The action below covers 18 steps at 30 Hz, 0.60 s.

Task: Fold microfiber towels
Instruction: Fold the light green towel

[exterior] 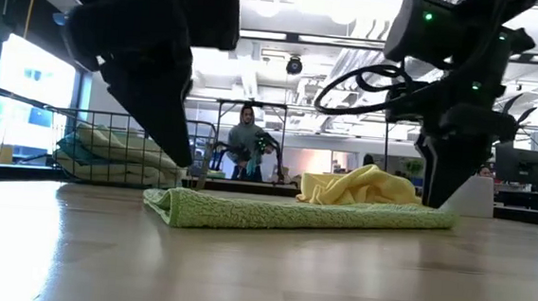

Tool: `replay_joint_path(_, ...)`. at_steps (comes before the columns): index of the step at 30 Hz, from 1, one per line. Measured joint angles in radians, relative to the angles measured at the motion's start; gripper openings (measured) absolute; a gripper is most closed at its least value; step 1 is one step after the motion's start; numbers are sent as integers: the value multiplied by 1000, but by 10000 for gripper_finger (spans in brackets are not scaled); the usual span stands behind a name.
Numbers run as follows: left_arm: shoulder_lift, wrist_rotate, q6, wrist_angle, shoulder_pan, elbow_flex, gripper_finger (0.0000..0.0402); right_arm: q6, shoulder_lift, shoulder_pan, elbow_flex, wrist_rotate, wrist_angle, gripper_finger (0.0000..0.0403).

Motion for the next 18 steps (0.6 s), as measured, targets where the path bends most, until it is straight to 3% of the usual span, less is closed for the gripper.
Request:
replay_joint_path(6,15,-165,-102,39,-34,-47,57,53,-48,29,-33,48,38,149)
replay_joint_path(18,47,-90,-277,142,-36,-139,41,215,-85,52,-178,52,207,149)
